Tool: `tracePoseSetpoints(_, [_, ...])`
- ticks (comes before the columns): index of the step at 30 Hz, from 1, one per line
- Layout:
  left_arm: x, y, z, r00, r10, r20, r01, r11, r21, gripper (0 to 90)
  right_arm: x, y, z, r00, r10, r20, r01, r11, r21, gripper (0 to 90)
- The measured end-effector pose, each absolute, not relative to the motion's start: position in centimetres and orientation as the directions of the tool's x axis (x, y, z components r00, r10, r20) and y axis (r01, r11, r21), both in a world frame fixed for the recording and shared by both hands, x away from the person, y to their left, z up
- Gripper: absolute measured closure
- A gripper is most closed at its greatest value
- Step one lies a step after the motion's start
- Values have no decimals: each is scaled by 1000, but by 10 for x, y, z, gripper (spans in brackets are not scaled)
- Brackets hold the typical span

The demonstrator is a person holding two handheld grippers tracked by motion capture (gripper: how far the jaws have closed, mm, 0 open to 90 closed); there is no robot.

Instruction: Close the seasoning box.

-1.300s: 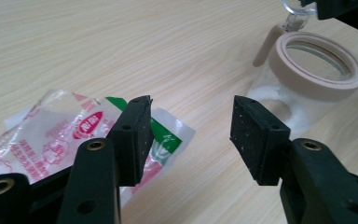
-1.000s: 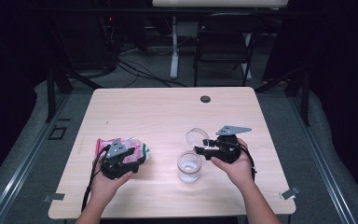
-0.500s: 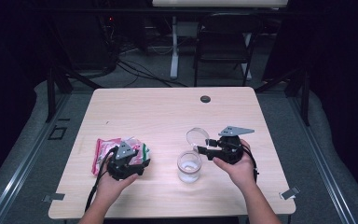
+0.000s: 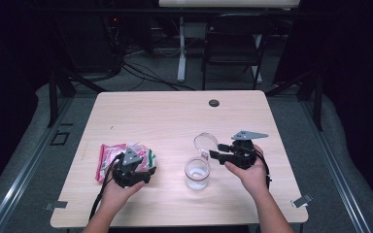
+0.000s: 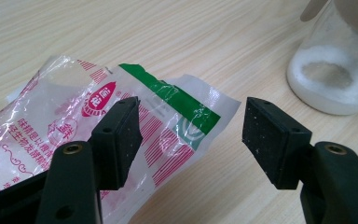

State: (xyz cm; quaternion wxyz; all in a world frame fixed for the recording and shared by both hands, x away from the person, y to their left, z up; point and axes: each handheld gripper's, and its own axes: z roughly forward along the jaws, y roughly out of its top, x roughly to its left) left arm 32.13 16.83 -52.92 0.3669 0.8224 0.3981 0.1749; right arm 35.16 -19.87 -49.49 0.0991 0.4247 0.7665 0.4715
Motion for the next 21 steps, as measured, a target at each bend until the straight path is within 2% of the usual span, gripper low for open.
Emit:
tracePoseSetpoints(12, [319,163,-531,614,788,44,510,-438,740,339,352,-199,-496,-625,736,258,563,196,803,481])
tracePoseSetpoints(15, [318,158,-534,613,785,95,497,-476,726,330,352,-199,-497,-623,737,260,566,196,800,479])
tracePoseSetpoints(21, [318,151,-542,597,760,256,444,-579,683,340,352,-198,-497,-630,733,258,561,199,804,477])
